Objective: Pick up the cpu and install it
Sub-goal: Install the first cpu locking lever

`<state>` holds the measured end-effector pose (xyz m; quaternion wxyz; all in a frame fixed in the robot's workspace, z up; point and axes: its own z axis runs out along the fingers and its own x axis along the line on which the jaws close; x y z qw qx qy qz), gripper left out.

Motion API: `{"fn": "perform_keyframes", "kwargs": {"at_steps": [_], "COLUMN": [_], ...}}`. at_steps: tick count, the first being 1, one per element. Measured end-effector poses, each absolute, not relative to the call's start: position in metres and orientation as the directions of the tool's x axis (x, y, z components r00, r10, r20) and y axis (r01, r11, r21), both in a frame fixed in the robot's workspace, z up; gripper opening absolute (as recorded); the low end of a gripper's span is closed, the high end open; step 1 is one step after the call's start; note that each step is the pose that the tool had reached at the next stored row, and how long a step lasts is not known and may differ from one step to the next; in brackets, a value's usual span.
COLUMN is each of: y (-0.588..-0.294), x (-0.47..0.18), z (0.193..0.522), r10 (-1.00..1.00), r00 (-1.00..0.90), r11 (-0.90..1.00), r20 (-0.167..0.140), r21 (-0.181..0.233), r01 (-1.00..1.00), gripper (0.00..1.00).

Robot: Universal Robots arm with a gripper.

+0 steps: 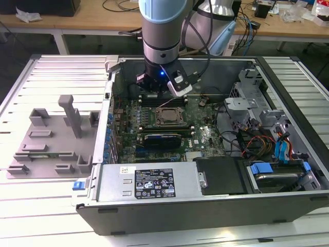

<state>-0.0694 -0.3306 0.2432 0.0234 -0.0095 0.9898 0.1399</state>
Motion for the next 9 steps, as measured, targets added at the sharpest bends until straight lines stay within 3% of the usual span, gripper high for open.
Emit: {"fn": "perform_keyframes", "kwargs": {"at_steps": [9], "y": [-0.3306], "x": [-0.0694], "z": [0.2407], "r10": [-0.011], "r00": [-0.999], "r11": [0.961], "r20": [-0.049], "r21": [0.277], "r01": [-0.024], "gripper": [0.11]}}
